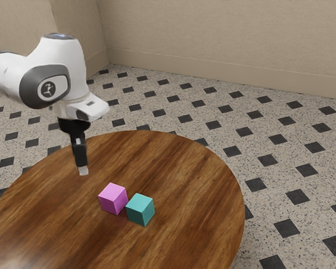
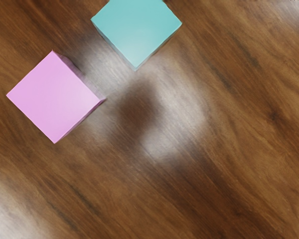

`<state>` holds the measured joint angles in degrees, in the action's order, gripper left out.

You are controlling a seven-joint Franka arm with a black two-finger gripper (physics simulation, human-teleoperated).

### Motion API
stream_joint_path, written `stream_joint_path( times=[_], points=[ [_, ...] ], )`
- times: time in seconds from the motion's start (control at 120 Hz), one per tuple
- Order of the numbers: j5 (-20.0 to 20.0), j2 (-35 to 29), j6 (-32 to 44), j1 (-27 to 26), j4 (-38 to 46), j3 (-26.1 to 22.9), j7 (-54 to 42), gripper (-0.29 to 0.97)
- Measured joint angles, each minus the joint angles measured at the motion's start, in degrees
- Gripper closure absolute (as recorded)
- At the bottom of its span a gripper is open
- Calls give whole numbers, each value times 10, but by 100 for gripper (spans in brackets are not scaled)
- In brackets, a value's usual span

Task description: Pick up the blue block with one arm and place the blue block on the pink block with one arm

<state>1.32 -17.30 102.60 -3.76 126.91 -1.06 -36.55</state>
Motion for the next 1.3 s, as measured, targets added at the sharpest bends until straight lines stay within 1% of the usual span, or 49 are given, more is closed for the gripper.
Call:
stream_joint_path(
  times=[0.108, 0.208, 0.292, 0.4, 0.525, 0.65, 0.875, 1.017, 1.3],
  points=[
    [-7, 22, 59, -8, 10, -4, -80, 0],
    [-15, 20, 138, -42, 62, -9, -143, 0],
    [-22, 31, 202, -52, 88, -9, -188, 0],
    [-32, 80, 262, -54, 91, -25, -238, 0],
    [-40, 113, 312, -54, 91, -45, -286, 0],
    [-49, 140, 342, -55, 88, -51, -326, 0],
    [-53, 197, 374, -41, 78, -52, -381, 0],
    [-54, 226, 390, -25, 70, -52, -406, 0],
    [-53, 282, 410, -19, 45, -52, -442, 0]
  ],
)
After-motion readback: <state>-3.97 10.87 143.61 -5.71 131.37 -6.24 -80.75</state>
